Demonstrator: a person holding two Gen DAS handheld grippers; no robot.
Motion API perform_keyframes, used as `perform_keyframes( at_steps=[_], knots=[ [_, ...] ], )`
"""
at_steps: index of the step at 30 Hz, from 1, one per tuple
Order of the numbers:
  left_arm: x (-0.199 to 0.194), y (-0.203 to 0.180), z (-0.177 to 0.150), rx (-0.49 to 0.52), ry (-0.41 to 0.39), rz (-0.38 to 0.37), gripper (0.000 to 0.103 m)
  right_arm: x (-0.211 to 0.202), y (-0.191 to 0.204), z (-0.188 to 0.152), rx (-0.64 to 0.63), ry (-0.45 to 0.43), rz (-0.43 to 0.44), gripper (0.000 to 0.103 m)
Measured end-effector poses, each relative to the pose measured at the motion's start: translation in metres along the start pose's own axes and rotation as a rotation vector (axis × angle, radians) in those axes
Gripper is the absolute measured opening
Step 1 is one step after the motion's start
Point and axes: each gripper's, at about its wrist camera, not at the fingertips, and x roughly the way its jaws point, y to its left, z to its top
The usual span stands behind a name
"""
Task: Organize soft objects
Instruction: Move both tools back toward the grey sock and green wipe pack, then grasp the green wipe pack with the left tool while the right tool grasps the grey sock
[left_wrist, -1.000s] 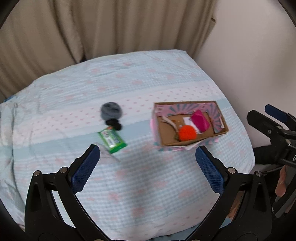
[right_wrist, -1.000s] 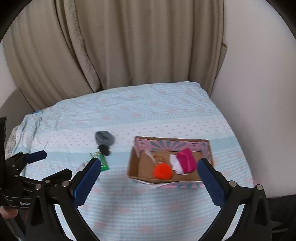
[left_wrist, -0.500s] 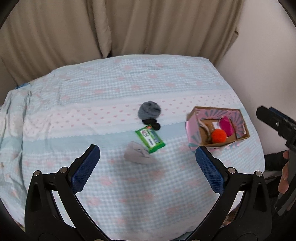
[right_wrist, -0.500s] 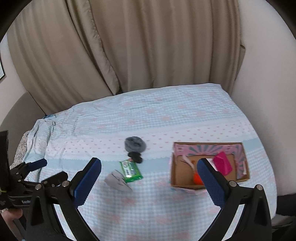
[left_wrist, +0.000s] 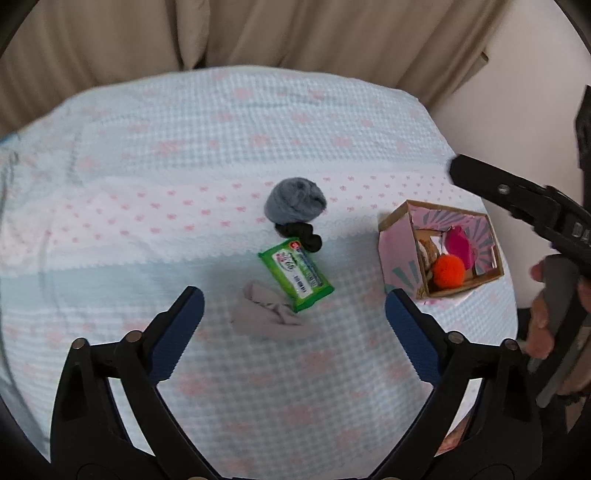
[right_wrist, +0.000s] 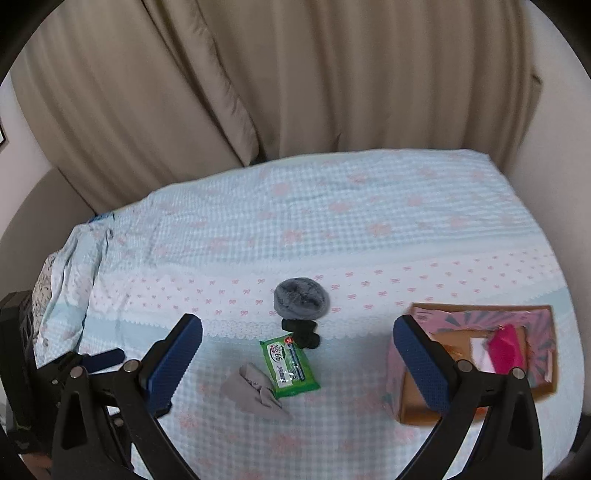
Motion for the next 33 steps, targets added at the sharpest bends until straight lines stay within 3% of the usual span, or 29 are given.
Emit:
perform_keyframes(
  at_steps=[9,18,26,29,33],
  knots=[
    [0.102,0.003,0.004,-0.059,0.078,-0.017,0.096,0.121,-0.02,0.008,-0.058,0.145,0.079,0.103],
    [0.19,0.001,-0.005,-0.101,0.127,-0.01,0.09,0.207,-0.037,0.006,-0.089,0.25,0.125,0.103],
    [0.231,0.005,-0.014,-0.117,0.129,0.031,0.09,0.26,-0.036,-0.003,-0.133,0.323,0.201,0.103],
    [0.243,0.003,-0.015,-0.104,0.148,0.046,0.079,0.276,-0.03,-0.004,-0.162,0.342,0.202,0.102],
    [0.251,-0.007,-0.014,-0.06,0.154,0.077,0.075,0.291,-0.025,-0.003,-0.167,0.366,0.231,0.087]
  ],
)
